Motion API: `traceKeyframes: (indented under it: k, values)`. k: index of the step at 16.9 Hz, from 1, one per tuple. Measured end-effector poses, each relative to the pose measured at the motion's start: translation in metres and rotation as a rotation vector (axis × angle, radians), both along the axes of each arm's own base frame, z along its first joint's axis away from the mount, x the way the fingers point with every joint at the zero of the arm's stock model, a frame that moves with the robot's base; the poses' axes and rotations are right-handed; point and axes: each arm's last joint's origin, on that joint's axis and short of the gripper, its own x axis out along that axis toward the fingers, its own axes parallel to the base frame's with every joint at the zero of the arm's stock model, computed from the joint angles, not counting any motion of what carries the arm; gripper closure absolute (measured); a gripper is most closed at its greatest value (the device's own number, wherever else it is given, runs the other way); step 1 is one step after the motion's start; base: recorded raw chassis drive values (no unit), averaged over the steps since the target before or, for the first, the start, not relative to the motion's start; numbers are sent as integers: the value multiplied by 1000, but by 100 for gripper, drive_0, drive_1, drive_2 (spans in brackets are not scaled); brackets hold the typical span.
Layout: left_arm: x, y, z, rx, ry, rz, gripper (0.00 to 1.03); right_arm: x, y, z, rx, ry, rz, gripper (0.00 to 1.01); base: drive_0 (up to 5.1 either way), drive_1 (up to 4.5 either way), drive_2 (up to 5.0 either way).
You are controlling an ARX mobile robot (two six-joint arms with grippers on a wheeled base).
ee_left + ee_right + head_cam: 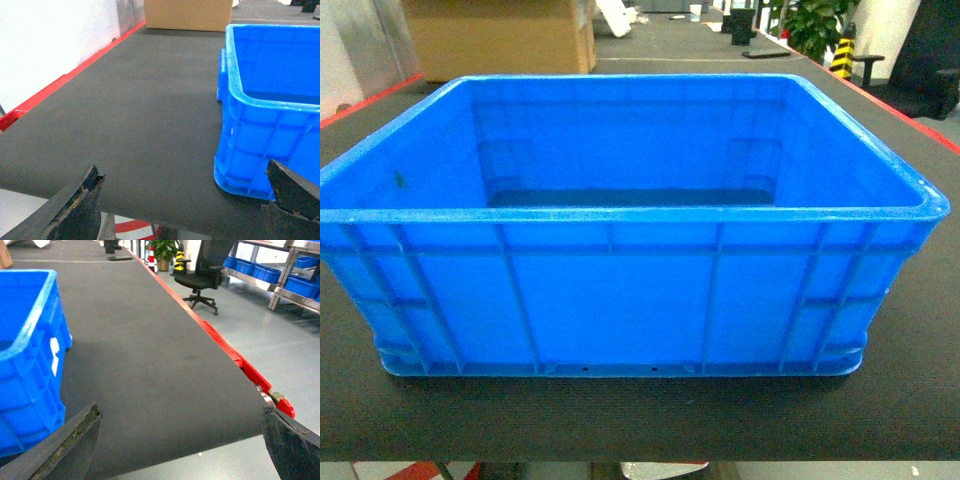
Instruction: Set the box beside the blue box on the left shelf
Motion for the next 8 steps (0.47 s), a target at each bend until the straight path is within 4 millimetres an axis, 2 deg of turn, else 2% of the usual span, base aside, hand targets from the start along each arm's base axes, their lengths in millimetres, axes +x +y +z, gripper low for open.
traceKeyframes:
  k: [1, 3, 5, 6, 8]
  values:
    - [5, 1, 3, -14, -4, -9, 5, 5, 1, 9, 12, -18, 14, 3, 0, 0, 0]
    - [27, 9, 30, -51, -29, -18, 5, 29, 4, 39, 43, -28, 99, 3, 0, 0, 0]
    - [75, 10, 73, -52, -48, -76, 5, 69, 6, 72, 67, 55, 173, 3, 0, 0, 0]
    - [105, 6, 84, -52, 33, -119, 5, 96, 9, 82, 102, 127, 220, 3, 0, 0, 0]
    - [162, 0, 80, -61, 219, -142, 5, 147, 20, 91, 140, 256, 265, 3, 0, 0, 0]
